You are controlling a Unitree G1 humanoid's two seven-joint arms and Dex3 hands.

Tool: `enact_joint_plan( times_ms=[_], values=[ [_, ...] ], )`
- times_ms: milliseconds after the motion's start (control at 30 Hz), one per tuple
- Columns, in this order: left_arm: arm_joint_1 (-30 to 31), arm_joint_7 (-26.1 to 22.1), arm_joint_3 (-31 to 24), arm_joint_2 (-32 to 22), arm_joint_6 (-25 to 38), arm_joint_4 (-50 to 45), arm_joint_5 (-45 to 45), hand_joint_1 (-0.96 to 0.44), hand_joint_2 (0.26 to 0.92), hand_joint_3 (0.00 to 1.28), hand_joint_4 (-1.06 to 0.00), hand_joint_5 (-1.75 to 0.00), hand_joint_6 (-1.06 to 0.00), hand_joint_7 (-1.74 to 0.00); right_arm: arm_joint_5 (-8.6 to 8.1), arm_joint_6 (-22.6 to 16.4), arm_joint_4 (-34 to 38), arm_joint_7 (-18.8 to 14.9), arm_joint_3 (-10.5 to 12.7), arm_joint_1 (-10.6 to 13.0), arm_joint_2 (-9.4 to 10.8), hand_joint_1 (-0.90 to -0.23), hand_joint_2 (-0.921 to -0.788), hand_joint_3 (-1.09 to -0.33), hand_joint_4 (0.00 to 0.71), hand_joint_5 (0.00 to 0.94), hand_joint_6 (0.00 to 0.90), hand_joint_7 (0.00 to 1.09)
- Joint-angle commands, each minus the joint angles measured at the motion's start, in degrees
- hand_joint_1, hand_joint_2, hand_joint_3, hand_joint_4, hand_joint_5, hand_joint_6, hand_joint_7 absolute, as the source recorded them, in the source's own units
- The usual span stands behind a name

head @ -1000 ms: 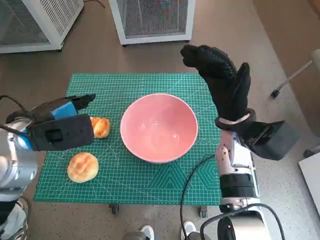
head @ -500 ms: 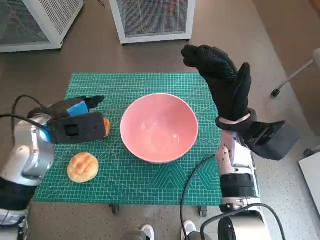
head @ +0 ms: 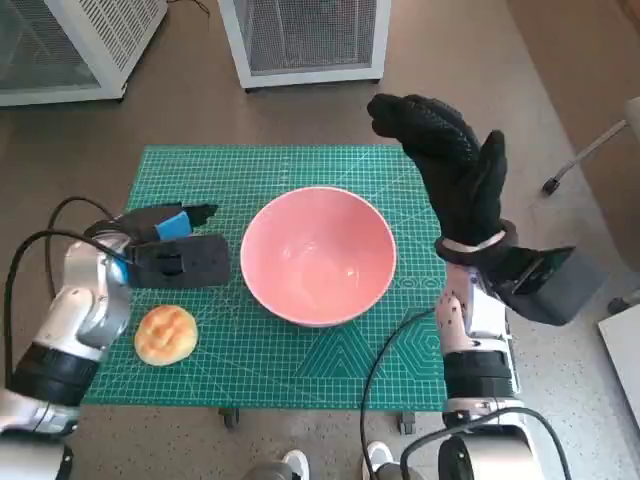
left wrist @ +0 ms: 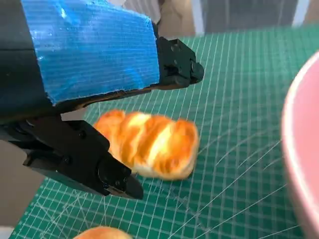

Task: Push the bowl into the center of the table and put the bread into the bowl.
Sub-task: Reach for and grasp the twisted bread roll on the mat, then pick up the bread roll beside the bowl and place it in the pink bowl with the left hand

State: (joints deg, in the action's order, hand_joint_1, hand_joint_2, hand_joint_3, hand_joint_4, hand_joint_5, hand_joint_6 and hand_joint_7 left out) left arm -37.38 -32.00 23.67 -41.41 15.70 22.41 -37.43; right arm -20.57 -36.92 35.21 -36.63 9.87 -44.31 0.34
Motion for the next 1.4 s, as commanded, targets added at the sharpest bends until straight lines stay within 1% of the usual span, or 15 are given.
enact_joint_plan(
  times_ms=[33, 300, 433, 467, 500, 533, 567, 600, 667, 733, 767, 800, 900, 1200, 1400],
  values=[
    [-2.00, -0.47, 1.29, 0.71, -0.58, 2.93, -2.00, -0.06, 0.748, 0.01, -0.21, -0.02, -0.33, -0.04, -0.59, 0.87, -0.31, 0.20, -0.08, 1.31, -0.36, -0.671, -0.921, -0.748, 0.203, 0.000, 0.282, 0.07],
    [-3.90, 0.25, 2.99, 2.20, -1.06, 8.77, -4.17, -0.07, 0.764, 0.01, -0.30, -0.03, -0.43, -0.07, -0.53, 1.07, -0.74, 0.44, -0.11, 1.51, -0.36, -0.675, -0.921, -0.752, 0.201, 0.000, 0.281, 0.07],
    [-5.32, 1.95, 3.97, 3.30, -1.66, 12.94, -5.31, -0.05, 0.788, 0.02, -0.51, -0.09, -0.54, -0.09, -0.59, 1.13, -0.76, 0.40, -0.11, 1.59, -0.30, -0.677, -0.921, -0.753, 0.200, 0.000, 0.280, 0.07],
    [-5.53, 2.32, 4.09, 3.44, -1.83, 13.62, -5.52, -0.04, 0.802, 0.02, -0.56, -0.26, -0.59, -0.09, -0.58, 1.16, -0.89, 0.42, -0.15, 1.65, -0.25, -0.679, -0.921, -0.753, 0.200, 0.000, 0.280, 0.07],
    [-5.67, 2.54, 4.12, 3.53, -1.98, 14.06, -5.65, -0.04, 0.807, 0.02, -0.57, -0.36, -0.60, -0.08, -0.56, 1.19, -1.00, 0.44, -0.18, 1.69, -0.23, -0.679, -0.921, -0.753, 0.200, 0.000, 0.280, 0.07],
    [-5.84, 3.00, 4.24, 3.68, -2.19, 14.71, -5.94, 0.10, 0.848, 0.06, -0.58, -0.70, -0.64, -0.09, -0.56, 1.23, -1.17, 0.47, -0.22, 1.77, -0.20, -0.682, -0.921, -0.753, 0.200, 0.000, 0.281, 0.07],
    [-6.05, 3.67, 4.44, 3.82, -2.47, 15.47, -6.37, 0.20, 0.874, 0.08, -0.60, -0.91, -0.67, -0.10, -0.62, 1.29, -1.33, 0.44, -0.24, 1.85, -0.19, -0.683, -0.921, -0.753, 0.200, 0.000, 0.281, 0.07],
    [-6.21, 4.17, 4.58, 3.94, -2.69, 16.06, -6.68, 0.26, 0.891, 0.09, -0.61, -1.04, -0.70, -0.12, -0.67, 1.33, -1.43, 0.41, -0.24, 1.90, -0.19, -0.685, -0.921, -0.753, 0.200, 0.000, 0.280, 0.07],
    [-6.45, 5.19, 4.94, 3.98, -3.17, 16.81, -7.31, 0.31, 0.906, 0.11, -0.61, -1.17, -0.75, -0.15, -0.78, 1.42, -1.58, 0.33, -0.23, 1.98, -0.18, -0.686, -0.921, -0.753, 0.200, 0.000, 0.280, 0.07],
    [-6.58, 5.96, 5.17, 3.97, -3.61, 17.31, -7.67, 0.33, 0.913, 0.13, -0.60, -1.24, -0.73, -0.25, -0.83, 1.48, -1.66, 0.30, -0.23, 2.01, -0.17, -0.686, -0.921, -0.753, 0.200, 0.000, 0.280, 0.07],
    [-6.52, 6.68, 5.31, 3.84, -3.95, 17.40, -8.05, 0.21, 0.916, 0.15, -0.61, -1.29, -0.64, -0.59, -0.83, 1.54, -1.79, 0.33, -0.26, 2.05, -0.14, -0.686, -0.921, -0.753, 0.200, 0.000, 0.280, 0.07],
    [-6.48, 7.22, 5.40, 3.76, -4.22, 17.49, -8.32, 0.14, 0.918, 0.16, -0.61, -1.32, -0.58, -0.81, -0.84, 1.59, -1.90, 0.35, -0.28, 2.09, -0.12, -0.685, -0.921, -0.754, 0.200, 0.000, 0.280, 0.07],
    [-6.37, 8.86, 5.39, 3.53, -5.28, 17.99, -8.71, 0.05, 0.920, 0.17, -0.60, -1.35, -0.53, -1.07, -0.91, 1.83, -2.36, 0.38, -0.33, 2.27, -0.06, -0.682, -0.921, -0.756, 0.199, 0.000, 0.279, 0.07],
    [-5.74, 12.36, 3.37, 3.00, -8.37, 19.15, -6.77, 0.00, 0.920, 0.15, -0.59, -1.32, -0.54, -1.20, -1.35, 2.07, -3.13, 0.16, -0.50, 2.64, -0.05, -0.680, -0.921, -0.758, 0.201, 0.001, 0.278, 0.07],
    [-5.85, 11.86, 1.98, 2.39, -8.81, 18.05, -5.69, 0.00, 0.920, 0.14, -0.59, -1.31, -0.56, -1.20, -1.49, 2.12, -3.52, 0.13, -0.65, 2.87, -0.21, -0.681, -0.921, -0.759, 0.201, 0.001, 0.278, 0.08]
  ],
)
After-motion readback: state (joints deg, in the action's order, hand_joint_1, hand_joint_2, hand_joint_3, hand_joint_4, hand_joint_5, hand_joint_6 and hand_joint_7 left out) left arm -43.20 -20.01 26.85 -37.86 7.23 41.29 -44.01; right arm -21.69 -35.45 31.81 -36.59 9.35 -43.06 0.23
